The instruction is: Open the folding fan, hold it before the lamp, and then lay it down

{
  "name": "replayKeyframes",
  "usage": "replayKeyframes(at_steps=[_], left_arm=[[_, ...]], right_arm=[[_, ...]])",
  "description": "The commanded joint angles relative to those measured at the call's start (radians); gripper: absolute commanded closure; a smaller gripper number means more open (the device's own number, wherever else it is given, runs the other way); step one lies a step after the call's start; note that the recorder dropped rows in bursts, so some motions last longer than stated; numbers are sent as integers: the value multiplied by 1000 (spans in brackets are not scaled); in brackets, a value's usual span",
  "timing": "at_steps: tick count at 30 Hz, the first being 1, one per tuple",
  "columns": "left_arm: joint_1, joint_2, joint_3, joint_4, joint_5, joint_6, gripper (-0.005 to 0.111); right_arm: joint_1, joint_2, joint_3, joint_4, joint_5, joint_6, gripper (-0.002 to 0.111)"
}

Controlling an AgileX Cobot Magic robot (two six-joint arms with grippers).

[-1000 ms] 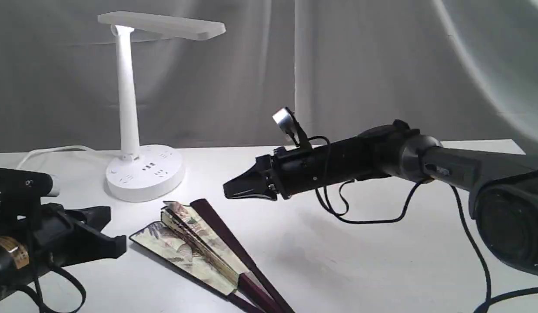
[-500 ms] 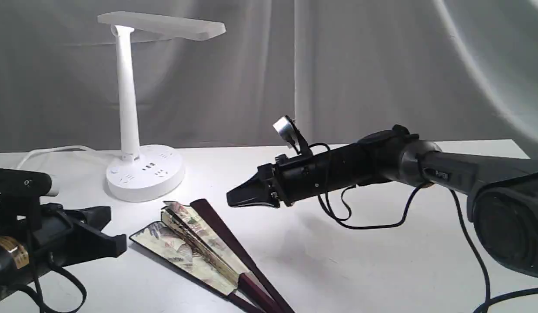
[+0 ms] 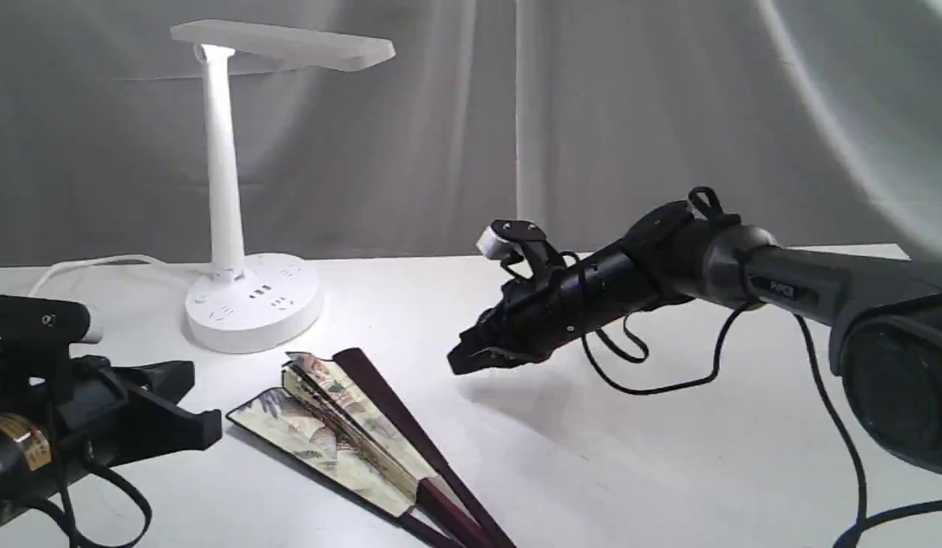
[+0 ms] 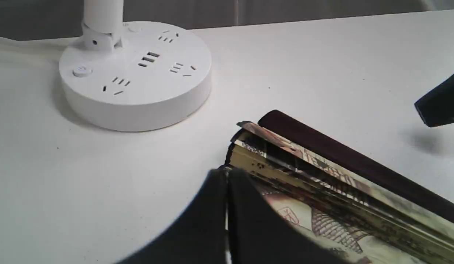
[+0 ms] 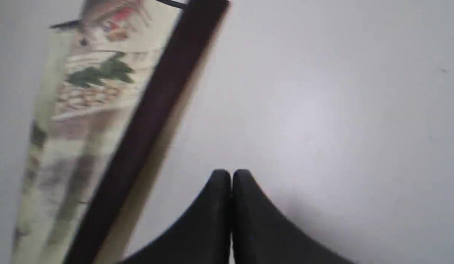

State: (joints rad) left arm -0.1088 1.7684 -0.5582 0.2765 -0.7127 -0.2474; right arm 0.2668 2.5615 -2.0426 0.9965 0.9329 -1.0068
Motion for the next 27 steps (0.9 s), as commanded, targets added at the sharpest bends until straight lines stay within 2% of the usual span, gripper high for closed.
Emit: replayKeyframes(at_steps=[1, 9, 17, 27], left_arm=[[-1, 0, -7, -1, -16, -9, 107], [-1, 0, -7, -1, -16, -9, 107], [-1, 0, -7, -1, -16, -9, 107], [-1, 0, -7, -1, -20, -9, 107]], right_arm=[[0, -45, 4, -221, -74, 189, 108], [0, -69, 4, -595, -166, 528, 108], [2, -85, 4, -987, -172, 904, 108], [2, -159, 42, -1004, -193, 915, 108]])
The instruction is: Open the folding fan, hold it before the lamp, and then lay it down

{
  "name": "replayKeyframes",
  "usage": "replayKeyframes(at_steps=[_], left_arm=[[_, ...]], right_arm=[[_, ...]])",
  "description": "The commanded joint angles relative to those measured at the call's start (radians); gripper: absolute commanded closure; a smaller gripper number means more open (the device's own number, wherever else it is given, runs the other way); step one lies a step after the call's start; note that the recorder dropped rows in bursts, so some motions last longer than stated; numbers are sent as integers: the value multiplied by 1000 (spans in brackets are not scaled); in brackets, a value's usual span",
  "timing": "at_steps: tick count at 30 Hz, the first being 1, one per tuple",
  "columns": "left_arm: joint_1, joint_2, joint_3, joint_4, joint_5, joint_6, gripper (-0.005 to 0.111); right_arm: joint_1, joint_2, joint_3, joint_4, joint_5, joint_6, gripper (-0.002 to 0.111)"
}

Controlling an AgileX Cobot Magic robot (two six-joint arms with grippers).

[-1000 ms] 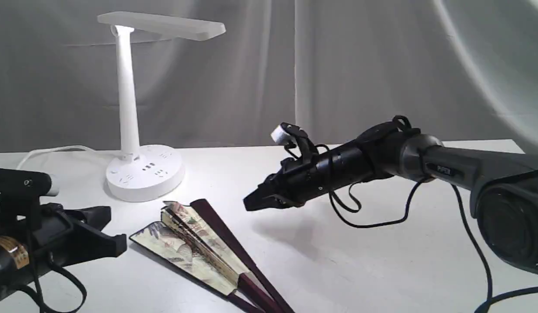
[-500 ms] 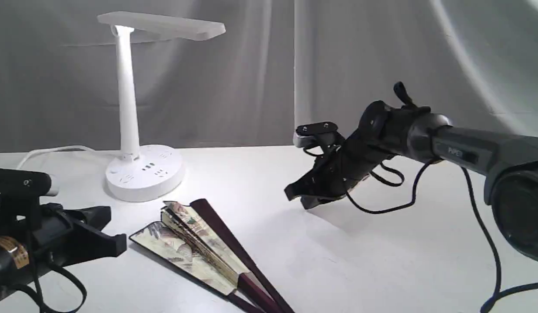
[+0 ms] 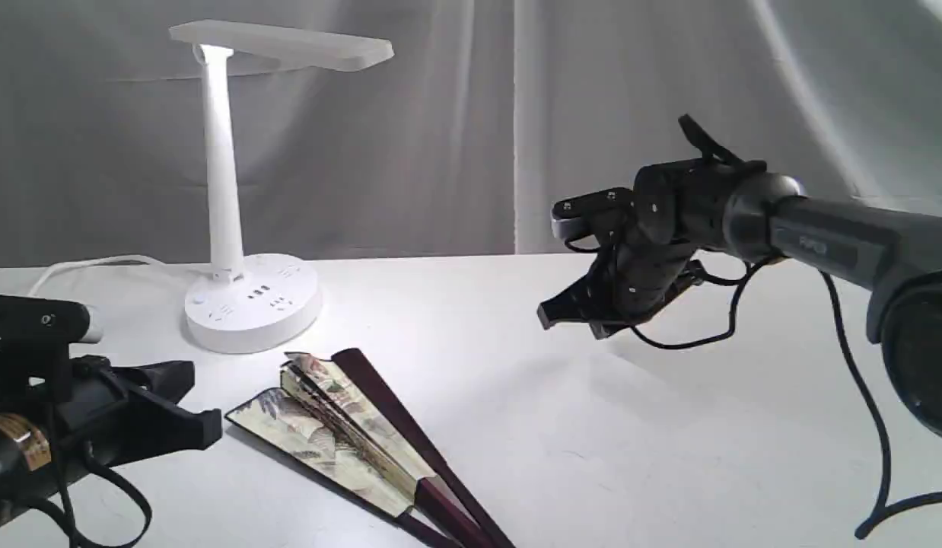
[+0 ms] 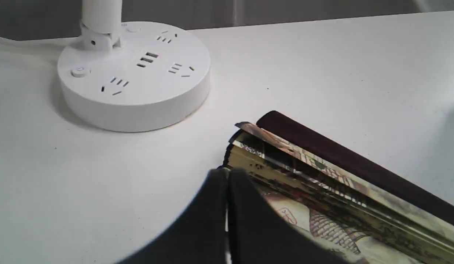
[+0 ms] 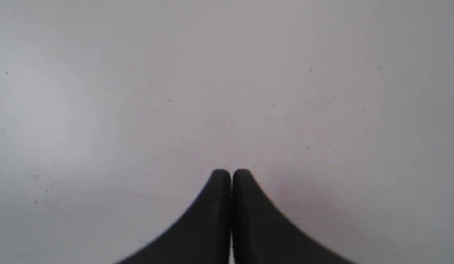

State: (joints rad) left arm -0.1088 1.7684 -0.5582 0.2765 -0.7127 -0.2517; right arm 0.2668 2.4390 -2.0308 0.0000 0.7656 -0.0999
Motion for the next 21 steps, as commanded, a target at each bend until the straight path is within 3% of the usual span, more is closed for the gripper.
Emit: replayKeyframes(at_steps=[1, 6, 15, 21], left_arm=[[-1, 0, -7, -1, -20, -3, 107], [-1, 0, -7, -1, -20, -3, 107], [-1, 0, -7, -1, -20, -5, 107], [-1, 0, -7, -1, -20, -5, 107]], right_arm=[[2, -52, 59, -8, -54, 8, 108], [2, -136, 248, -8, -244, 8, 108], [2, -382, 703, -8, -738, 8, 108], [2, -561, 1072, -8, -1213, 62, 108]])
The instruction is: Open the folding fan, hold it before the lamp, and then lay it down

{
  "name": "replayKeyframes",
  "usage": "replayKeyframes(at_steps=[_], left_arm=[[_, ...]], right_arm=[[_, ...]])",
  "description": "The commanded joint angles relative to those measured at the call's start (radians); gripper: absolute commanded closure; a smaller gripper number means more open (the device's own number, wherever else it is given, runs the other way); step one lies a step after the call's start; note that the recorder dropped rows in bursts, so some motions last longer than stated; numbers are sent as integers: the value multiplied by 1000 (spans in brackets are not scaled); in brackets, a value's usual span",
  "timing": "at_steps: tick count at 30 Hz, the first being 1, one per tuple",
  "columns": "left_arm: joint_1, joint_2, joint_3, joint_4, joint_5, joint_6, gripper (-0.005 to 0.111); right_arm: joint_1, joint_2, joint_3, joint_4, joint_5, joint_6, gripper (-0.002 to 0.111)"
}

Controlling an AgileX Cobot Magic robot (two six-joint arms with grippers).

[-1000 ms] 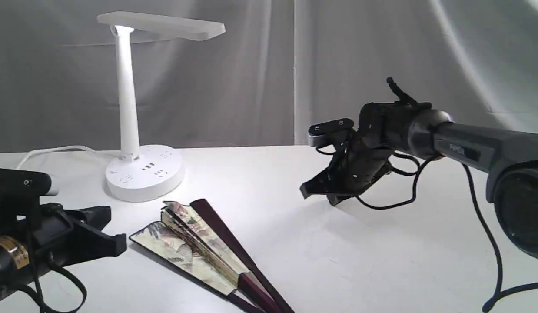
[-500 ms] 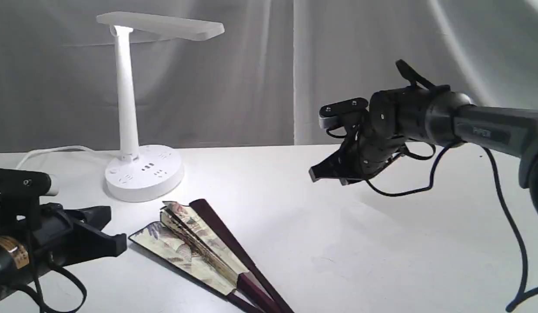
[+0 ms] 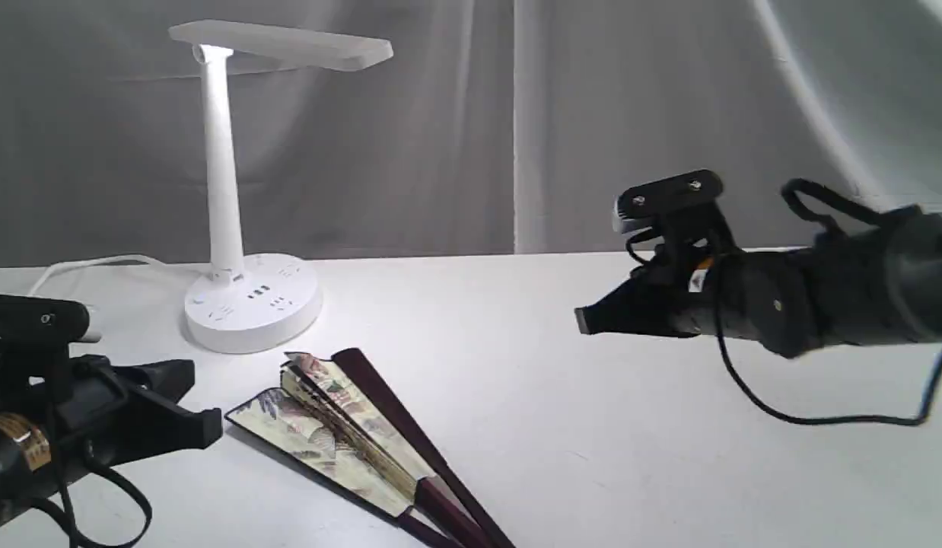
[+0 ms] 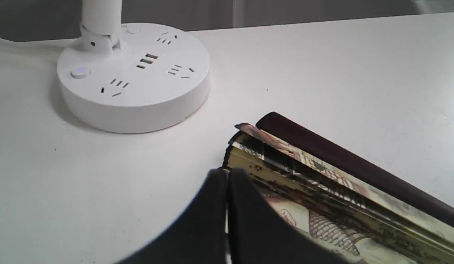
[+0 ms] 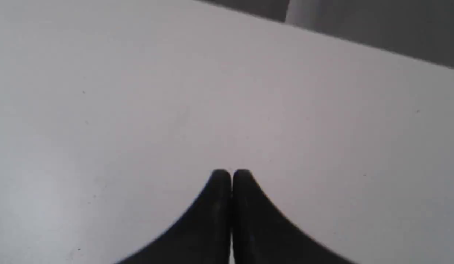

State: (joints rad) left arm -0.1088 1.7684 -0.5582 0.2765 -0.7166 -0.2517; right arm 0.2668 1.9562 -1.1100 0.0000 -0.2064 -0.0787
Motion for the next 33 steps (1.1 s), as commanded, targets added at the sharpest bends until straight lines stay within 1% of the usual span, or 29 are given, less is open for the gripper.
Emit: replayKeyframes(at_steps=[1, 6, 8, 10, 17, 20, 24, 26, 29, 33], left_arm=[[-1, 0, -7, -1, -16, -5, 107], [-1, 0, -7, -1, -16, -5, 107], [-1, 0, -7, -1, -16, -5, 107], [-1, 0, -7, -1, -16, -5, 107], [-1, 0, -7, -1, -9, -5, 107], [-1, 0, -7, -1, -9, -5, 107], [-1, 0, -7, -1, -9, -7, 107], [-1, 0, -9, -1, 11, -15, 107], [-1, 0, -34, -1, 98, -38, 107], [-1, 5, -99, -1, 302, -38, 107]], right_arm=[[2, -98, 211, -8, -346, 64, 108], [2, -122, 422, -8, -826, 125, 108], [2, -113, 468, -8, -951, 125, 108], [2, -101, 479, -8, -1007, 125, 108], [2, -67, 479, -8, -1015, 125, 108], [2, -64, 453, -8, -1015, 125, 108], [2, -64, 423, -63, -1000, 172, 108], [2, -64, 411, -96, -996, 176, 108], [2, -64, 403, -158, -996, 186, 108], [2, -64, 403, -212, -996, 195, 108]])
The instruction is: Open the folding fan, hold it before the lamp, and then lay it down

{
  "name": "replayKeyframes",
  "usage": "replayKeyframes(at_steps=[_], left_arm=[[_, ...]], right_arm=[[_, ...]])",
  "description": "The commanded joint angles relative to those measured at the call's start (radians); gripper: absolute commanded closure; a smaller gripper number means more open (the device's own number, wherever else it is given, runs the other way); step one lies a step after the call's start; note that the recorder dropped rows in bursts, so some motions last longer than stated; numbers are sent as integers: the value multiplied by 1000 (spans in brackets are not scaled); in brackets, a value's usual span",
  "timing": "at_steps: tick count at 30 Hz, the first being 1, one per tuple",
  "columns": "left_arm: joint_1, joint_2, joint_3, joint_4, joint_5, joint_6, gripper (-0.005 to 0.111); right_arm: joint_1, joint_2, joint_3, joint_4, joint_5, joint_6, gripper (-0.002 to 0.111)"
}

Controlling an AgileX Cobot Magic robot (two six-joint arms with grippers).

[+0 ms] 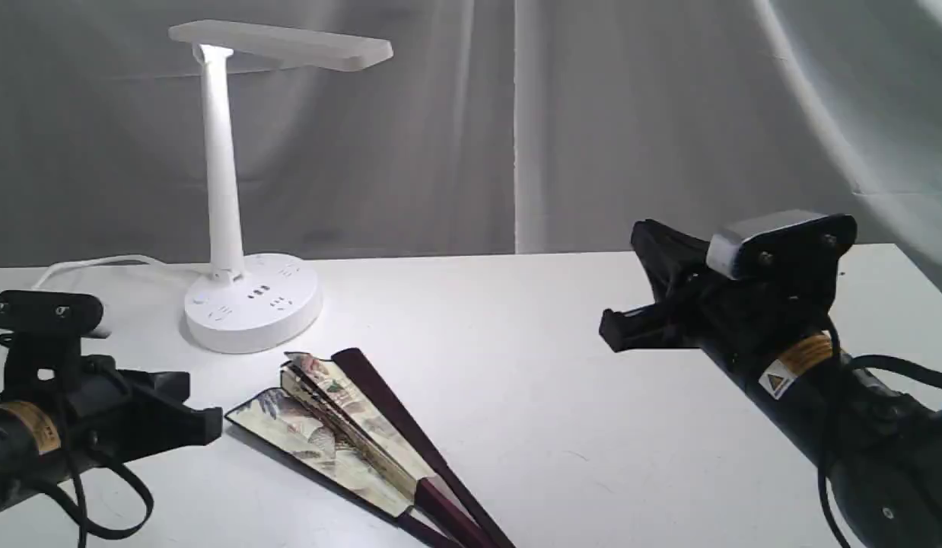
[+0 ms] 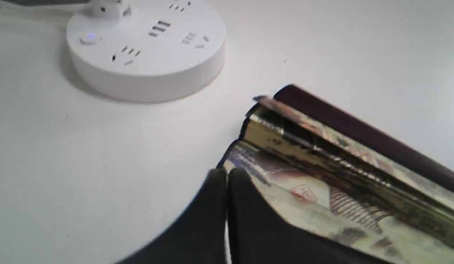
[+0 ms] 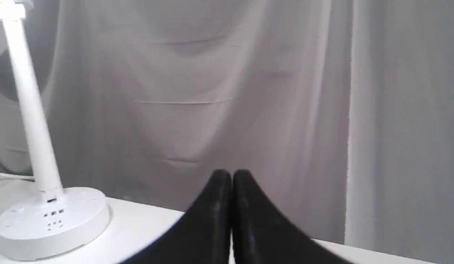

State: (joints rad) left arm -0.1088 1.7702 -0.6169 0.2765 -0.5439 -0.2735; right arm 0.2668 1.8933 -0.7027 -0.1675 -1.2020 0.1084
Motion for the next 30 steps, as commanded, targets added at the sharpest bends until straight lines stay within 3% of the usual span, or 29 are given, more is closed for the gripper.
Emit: replayKeyframes(at_steps=[1, 13, 20, 22, 27, 30], left_arm=[[-1, 7, -57, -1, 184, -17, 107], [-1, 24, -177, -4, 593, -52, 107], [-1, 24, -186, -62, 846, -52, 107], [-1, 24, -184, -62, 863, -52, 107], [-1, 24, -118, -91, 643, -69, 107], [-1, 24, -93, -140, 633, -69, 107]], right_arm=[[2, -1, -4, -49, 0, 8, 108], [2, -1, -9, -50, 5, 87, 108], [2, -1, -9, -58, 5, 87, 108], [2, -1, -9, -58, 3, 87, 108], [2, -1, -9, -64, 3, 126, 108], [2, -1, -31, -82, 26, 141, 108]])
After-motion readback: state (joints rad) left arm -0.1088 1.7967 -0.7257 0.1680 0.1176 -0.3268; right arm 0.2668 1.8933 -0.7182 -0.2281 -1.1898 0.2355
